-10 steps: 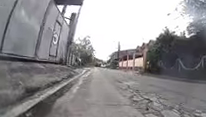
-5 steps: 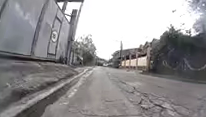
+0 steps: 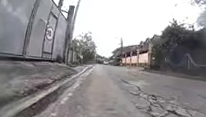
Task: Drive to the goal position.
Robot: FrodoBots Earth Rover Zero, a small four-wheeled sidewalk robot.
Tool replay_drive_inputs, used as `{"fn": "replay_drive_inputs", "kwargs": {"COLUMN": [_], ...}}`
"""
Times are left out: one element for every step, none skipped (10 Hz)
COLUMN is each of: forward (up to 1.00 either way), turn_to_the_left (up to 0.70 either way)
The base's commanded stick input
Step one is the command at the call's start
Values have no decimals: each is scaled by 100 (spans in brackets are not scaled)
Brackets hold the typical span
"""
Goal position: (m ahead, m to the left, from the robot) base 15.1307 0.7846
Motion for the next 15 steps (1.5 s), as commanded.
{"fn": "replay_drive_inputs", "kwargs": {"forward": [70,70,70,70,70,70,70,70,70,70,70,70,70,70,70], "turn_to_the_left": [0,0,0,0,0,-2,-2,-2,-2,-7,-27,-32,-8,0,0]}}
